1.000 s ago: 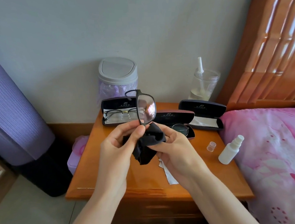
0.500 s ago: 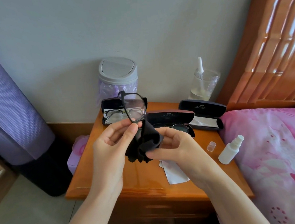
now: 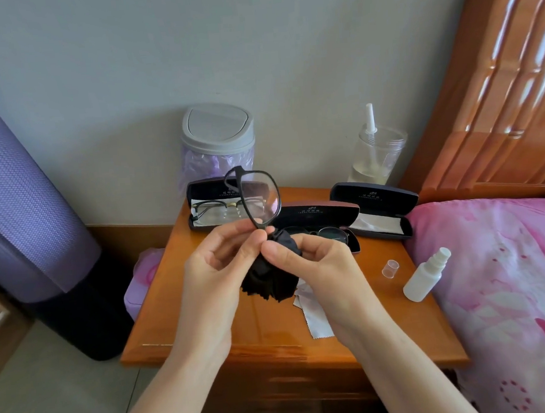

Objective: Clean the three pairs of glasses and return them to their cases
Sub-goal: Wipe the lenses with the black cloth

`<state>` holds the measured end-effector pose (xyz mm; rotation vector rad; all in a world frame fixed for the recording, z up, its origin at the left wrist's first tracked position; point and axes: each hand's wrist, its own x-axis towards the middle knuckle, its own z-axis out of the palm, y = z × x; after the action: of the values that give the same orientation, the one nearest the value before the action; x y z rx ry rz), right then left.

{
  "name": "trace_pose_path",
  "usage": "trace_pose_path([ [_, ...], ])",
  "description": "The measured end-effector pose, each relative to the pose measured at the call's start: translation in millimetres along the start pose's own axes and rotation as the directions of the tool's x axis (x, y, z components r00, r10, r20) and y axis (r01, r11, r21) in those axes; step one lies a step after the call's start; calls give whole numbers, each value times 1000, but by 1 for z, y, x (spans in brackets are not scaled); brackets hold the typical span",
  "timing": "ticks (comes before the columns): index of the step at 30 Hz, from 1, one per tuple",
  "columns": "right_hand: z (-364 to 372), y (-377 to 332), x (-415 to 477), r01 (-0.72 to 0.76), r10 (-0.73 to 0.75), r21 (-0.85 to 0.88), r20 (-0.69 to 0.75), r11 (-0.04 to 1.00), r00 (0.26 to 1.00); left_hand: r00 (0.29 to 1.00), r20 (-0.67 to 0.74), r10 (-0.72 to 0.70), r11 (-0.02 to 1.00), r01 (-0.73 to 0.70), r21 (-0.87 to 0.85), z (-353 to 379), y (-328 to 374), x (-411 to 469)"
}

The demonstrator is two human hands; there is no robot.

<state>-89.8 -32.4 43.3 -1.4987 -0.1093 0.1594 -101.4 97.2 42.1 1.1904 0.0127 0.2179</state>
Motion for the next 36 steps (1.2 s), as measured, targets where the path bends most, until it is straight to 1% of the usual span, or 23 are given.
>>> trace_pose_path([
  [3,0,0,1,7,-7,6,18,1000,1000,999,22,-24,1000,25,-9,-1,-2,1],
  [6,-3,0,2,26,-25,-30,54,999,998,996,80,-40,997,34,74,-5,-2,2],
  [8,-3,-2,2,30,-28,-39,48,999,998,990,134,-39,994,25,106,-6,-1,2],
  [10,-2,-5,1,13,-12,-16,31,1000,999,987,157,-21,992,1,126,-5,0,1],
  [14,2,-6,-1,-6,6,16,-20,1000,1000,987,158,-1,987,-24,157,-3,0,0],
  [19,5,-1,-2,24,-19,70,-76,997,997,987,157,28,990,-49,135,-2,0,0],
  [22,7,1,-3,6,3,124,-72,992,997,989,148,32,993,-48,109,-2,-1,0],
  [26,10,0,-3,-35,40,171,-27,985,999,992,122,23,997,-32,72,-2,-3,-1],
  [29,9,-1,-4,-39,42,114,-23,993,999,994,109,0,999,-3,32,-2,-4,-2],
  [32,4,0,-6,-31,31,11,3,999,1000,993,107,-41,999,43,-13,-4,-4,0],
  [36,-3,4,-10,-23,25,-103,13,994,1000,991,118,-69,997,73,-26,-8,-3,4],
])
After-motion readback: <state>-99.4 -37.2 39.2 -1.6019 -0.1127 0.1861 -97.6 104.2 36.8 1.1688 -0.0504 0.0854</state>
